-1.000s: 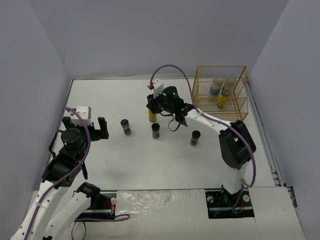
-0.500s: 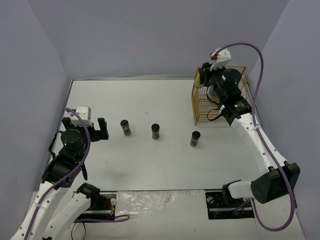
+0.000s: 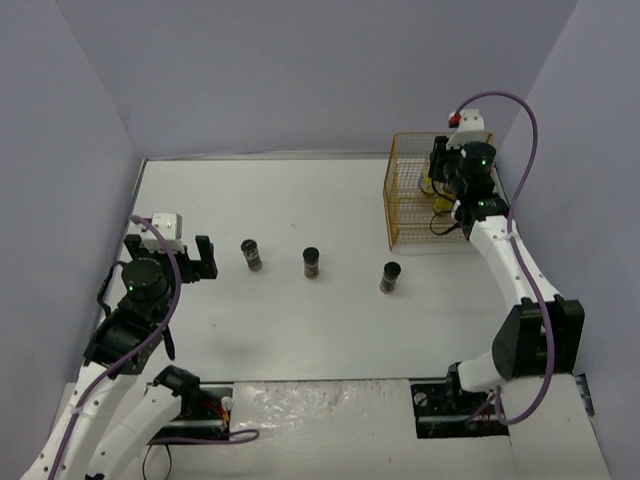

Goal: Organize the condiment bottles

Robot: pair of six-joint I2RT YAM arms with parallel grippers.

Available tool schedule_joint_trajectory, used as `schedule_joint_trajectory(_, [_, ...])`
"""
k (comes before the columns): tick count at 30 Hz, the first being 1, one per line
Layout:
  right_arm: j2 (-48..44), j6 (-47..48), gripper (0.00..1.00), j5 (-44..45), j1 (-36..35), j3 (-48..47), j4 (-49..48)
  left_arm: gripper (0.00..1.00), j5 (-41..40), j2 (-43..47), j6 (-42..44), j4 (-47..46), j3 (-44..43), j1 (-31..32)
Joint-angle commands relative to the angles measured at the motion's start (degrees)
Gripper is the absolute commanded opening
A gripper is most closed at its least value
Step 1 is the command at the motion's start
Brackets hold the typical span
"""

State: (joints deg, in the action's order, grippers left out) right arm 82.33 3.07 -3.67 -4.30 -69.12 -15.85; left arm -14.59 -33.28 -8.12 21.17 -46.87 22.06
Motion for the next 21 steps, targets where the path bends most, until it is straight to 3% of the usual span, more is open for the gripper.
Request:
schedule_joint_trajectory(1, [0.88, 0.00, 0.00, -1.03, 0.75, -2.60, -12.03, 0.97, 0.10, -0.56, 0.03, -2.36, -1.91, 0.17])
schedule_joint_trajectory(21, [10.16, -1.12, 0.00, 0.31, 1.50, 5.59, -22.50, 0.97, 0.16, -0.38, 0.12, -2.45, -1.82, 0.17])
